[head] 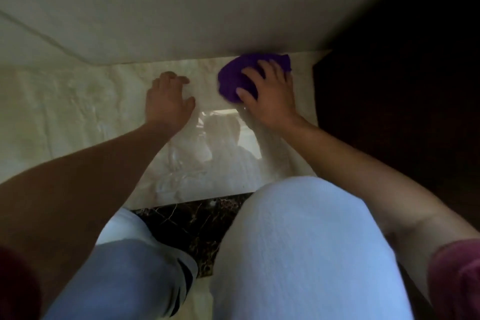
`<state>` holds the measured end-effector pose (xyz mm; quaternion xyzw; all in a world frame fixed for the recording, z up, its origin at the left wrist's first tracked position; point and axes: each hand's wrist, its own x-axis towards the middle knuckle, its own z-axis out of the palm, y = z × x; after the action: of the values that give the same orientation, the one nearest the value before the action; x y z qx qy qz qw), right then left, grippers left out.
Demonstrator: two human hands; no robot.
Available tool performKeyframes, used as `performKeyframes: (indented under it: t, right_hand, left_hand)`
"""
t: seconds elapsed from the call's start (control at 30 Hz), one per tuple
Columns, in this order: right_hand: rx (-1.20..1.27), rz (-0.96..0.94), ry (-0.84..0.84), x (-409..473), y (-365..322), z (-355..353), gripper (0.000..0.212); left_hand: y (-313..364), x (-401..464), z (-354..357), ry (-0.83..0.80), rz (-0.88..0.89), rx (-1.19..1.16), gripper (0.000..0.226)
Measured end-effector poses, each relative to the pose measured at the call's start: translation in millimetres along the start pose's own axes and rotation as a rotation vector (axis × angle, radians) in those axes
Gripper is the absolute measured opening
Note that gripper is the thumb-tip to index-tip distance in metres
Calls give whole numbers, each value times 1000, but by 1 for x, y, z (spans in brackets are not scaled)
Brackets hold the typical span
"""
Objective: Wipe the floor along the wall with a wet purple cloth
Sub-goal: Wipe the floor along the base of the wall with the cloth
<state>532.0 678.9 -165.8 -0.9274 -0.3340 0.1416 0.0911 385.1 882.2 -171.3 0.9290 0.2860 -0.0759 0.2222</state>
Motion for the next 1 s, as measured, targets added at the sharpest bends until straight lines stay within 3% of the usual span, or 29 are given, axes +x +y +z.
performKeyframes:
  t: [0.07, 0.2, 0.33, 0.43, 0.5, 0.63, 0.83, 1.0]
  right_hand:
    - [-111, -59, -191, -5, 4, 12, 58]
    - [-173, 46, -131, 13, 58, -4, 59]
    - [-181, 149, -103, 18, 75, -8, 58]
    - [-112, 299, -100, 27, 31, 2, 60]
    - [-103, 290, -157, 31, -3, 9, 62]
    - [-163, 79, -245, 32, -67, 28, 63]
    - [-167, -288, -289, 50, -207, 74, 61]
    - [-259, -277, -390, 70, -267, 87, 66]
  left_hand:
    - [-33, -21, -2, -145, 45, 185, 61]
    - [-62, -42, 1, -354, 99, 310, 82]
    - [-53, -48, -1, -337, -17, 280, 88]
    - [-58, -66, -9, -358, -224, 254, 84]
    - [-75, -87, -13, -393, -307, 211, 83]
    - [-104, -120, -17, -335, -332, 117, 80]
    - [-157, -152, -17, -257, -366, 154, 74]
    - [-185, -165, -28, -287, -498, 123, 77]
